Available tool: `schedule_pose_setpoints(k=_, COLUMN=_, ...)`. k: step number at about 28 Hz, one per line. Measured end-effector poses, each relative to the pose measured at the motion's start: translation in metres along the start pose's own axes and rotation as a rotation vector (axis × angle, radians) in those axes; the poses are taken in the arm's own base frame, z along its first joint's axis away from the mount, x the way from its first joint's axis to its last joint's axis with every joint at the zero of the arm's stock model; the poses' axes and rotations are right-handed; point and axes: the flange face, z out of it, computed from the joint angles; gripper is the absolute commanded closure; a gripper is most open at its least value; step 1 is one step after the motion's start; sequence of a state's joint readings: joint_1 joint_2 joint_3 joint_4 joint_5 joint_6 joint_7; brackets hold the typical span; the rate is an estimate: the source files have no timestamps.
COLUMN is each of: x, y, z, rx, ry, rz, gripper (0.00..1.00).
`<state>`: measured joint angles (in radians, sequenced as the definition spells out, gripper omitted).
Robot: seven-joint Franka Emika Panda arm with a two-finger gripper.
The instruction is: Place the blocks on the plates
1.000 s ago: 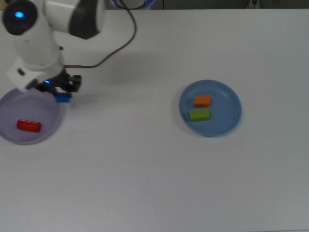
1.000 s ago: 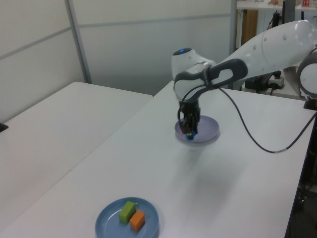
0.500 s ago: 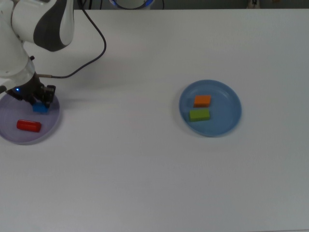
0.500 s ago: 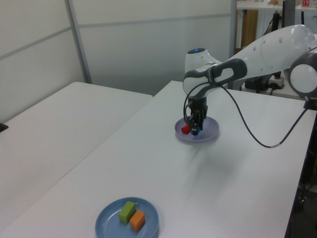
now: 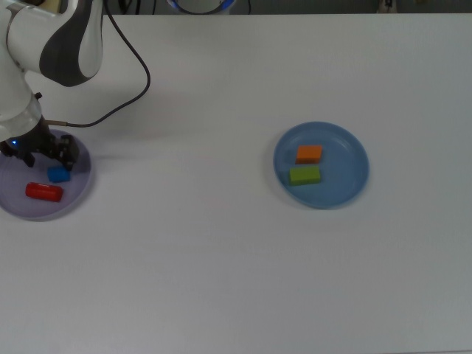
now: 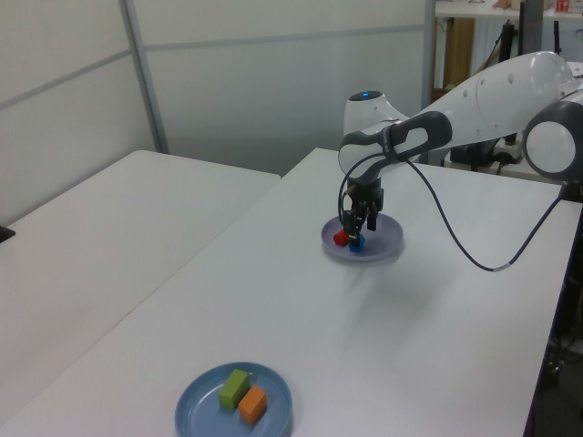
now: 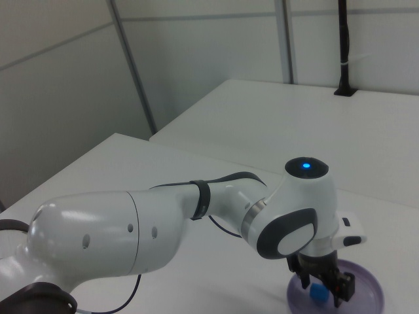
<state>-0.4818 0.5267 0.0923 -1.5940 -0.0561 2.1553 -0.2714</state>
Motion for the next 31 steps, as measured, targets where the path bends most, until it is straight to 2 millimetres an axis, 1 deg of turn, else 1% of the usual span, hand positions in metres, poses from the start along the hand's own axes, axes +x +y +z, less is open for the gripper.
schedule_pose_setpoints(k=2, x=0.003, y=-0.004, z=-0.005, rx=0.000, ry=0.010, rz=-0.005, gripper=0.00)
schedule_pose_setpoints(k=4, x=0.006, y=-0.012, z=-0.012, rx=0.002, ry=0.022, rz=-0.008, gripper=0.00)
schedule_pose_setpoints(k=7, x=0.013, y=-0.042, z=-0.024, rx=0.008, ry=0.028, rz=0.002, gripper=0.00)
schedule_pose_setpoints(k=9, x=0.019, y=-0.071, z=-0.029, rx=0.012, ry=0.024, rz=0.007, gripper=0.00)
schedule_pose_setpoints(k=10, x=0.022, y=-0.099, z=-0.034, rx=0.014, ry=0.021, rz=0.006, gripper=0.00)
schedule_pose_setpoints(k=13, x=0.024, y=-0.153, z=-0.047, rx=0.017, ry=0.003, rz=0.002, gripper=0.00)
schedule_pose_setpoints(k=15, x=0.021, y=-0.185, z=-0.062, rx=0.016, ry=-0.016, rz=-0.006, gripper=0.00)
schedule_pose_setpoints(k=16, x=0.018, y=-0.202, z=-0.076, rx=0.014, ry=-0.026, rz=-0.015, gripper=0.00)
schedule_pose_setpoints(k=17, x=0.015, y=-0.212, z=-0.086, rx=0.012, ry=-0.031, rz=-0.020, gripper=0.00)
schedule_pose_setpoints(k=19, x=0.006, y=-0.225, z=-0.111, rx=0.006, ry=-0.043, rz=-0.026, gripper=0.00)
schedule_pose_setpoints(k=20, x=0.001, y=-0.229, z=-0.124, rx=0.003, ry=-0.049, rz=-0.028, gripper=0.00)
schedule_pose_setpoints(k=21, x=-0.008, y=-0.232, z=-0.144, rx=-0.002, ry=-0.058, rz=-0.026, gripper=0.00)
schedule_pose_setpoints(k=23, x=-0.019, y=-0.236, z=-0.168, rx=-0.008, ry=-0.069, rz=-0.019, gripper=0.00)
schedule_pose_setpoints(k=27, x=-0.046, y=-0.247, z=-0.207, rx=-0.023, ry=-0.110, rz=0.006, gripper=0.00)
schedule_pose_setpoints(k=31, x=-0.065, y=-0.252, z=-0.238, rx=-0.033, ry=-0.118, rz=0.035, gripper=0.00)
